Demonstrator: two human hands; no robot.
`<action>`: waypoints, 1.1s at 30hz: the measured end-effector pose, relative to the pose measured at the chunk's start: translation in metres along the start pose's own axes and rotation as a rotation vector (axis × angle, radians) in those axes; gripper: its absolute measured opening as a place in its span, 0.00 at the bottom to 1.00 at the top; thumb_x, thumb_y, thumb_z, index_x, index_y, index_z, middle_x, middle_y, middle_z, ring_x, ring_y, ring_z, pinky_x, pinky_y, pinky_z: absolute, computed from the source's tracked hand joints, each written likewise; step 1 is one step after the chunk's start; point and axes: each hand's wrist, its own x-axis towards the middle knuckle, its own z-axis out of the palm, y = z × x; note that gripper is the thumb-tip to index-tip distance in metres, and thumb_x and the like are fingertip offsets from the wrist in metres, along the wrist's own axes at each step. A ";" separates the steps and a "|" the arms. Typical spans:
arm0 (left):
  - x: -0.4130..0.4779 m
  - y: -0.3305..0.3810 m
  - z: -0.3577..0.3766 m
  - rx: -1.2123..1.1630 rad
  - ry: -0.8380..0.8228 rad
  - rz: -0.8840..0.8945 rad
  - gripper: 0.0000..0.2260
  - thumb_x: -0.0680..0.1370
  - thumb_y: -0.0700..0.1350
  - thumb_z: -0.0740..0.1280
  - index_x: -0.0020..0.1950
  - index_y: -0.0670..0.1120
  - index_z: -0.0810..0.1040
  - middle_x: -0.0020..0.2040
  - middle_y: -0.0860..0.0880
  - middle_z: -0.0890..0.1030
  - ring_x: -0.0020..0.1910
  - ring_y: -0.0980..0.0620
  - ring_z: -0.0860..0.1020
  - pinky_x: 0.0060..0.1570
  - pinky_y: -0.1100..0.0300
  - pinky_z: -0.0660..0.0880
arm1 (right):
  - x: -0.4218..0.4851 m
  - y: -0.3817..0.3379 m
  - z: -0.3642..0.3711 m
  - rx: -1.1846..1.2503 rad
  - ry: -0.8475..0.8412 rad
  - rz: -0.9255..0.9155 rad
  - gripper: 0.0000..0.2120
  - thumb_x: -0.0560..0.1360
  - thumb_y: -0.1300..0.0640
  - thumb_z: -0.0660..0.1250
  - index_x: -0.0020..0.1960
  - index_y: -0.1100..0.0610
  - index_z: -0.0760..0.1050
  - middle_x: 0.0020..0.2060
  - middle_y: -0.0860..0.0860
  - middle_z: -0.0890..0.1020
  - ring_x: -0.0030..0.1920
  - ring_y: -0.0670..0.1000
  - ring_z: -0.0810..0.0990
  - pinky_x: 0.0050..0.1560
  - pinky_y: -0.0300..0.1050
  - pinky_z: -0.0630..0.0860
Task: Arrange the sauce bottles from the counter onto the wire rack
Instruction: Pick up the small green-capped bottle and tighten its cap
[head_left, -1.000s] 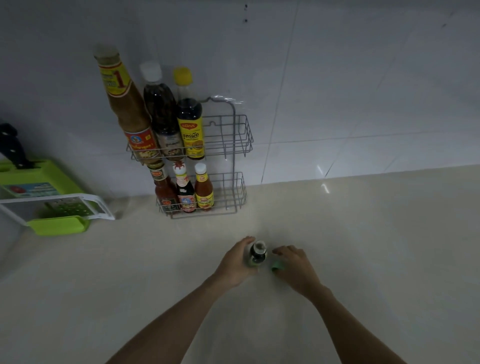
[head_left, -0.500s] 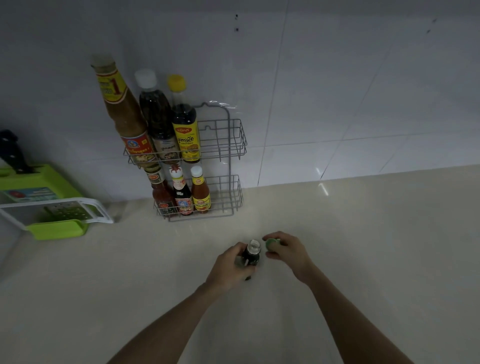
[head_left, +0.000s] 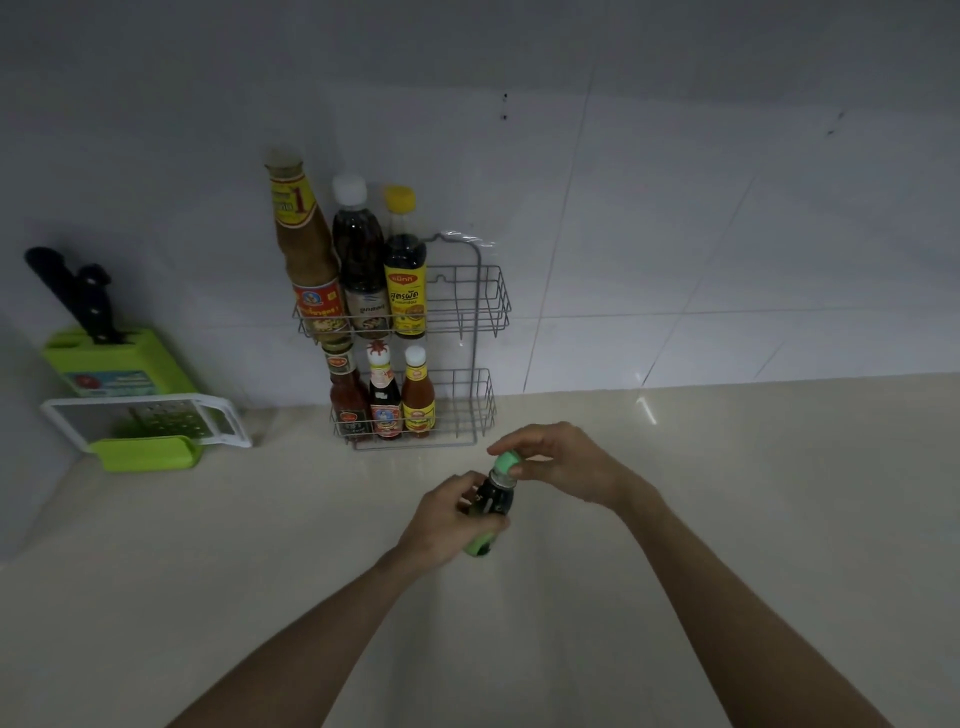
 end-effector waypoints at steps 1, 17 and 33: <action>-0.003 0.002 -0.002 -0.022 -0.017 -0.003 0.19 0.64 0.53 0.75 0.54 0.56 0.79 0.52 0.50 0.80 0.49 0.50 0.80 0.51 0.54 0.78 | 0.000 -0.006 -0.004 -0.038 -0.032 -0.024 0.15 0.71 0.67 0.72 0.56 0.56 0.83 0.54 0.50 0.84 0.57 0.47 0.81 0.62 0.40 0.75; -0.035 0.016 -0.014 -0.302 -0.077 0.038 0.16 0.67 0.46 0.76 0.54 0.52 0.80 0.51 0.44 0.83 0.53 0.45 0.81 0.57 0.50 0.77 | -0.001 -0.047 -0.015 -0.123 -0.105 -0.003 0.12 0.70 0.61 0.76 0.53 0.58 0.82 0.46 0.49 0.84 0.41 0.45 0.83 0.46 0.39 0.80; -0.040 0.031 -0.024 -0.615 -0.252 -0.102 0.19 0.70 0.39 0.72 0.60 0.44 0.77 0.51 0.41 0.84 0.48 0.46 0.83 0.53 0.53 0.79 | 0.003 -0.066 -0.021 0.044 -0.151 0.063 0.13 0.71 0.63 0.74 0.55 0.62 0.81 0.52 0.58 0.83 0.51 0.54 0.84 0.55 0.49 0.81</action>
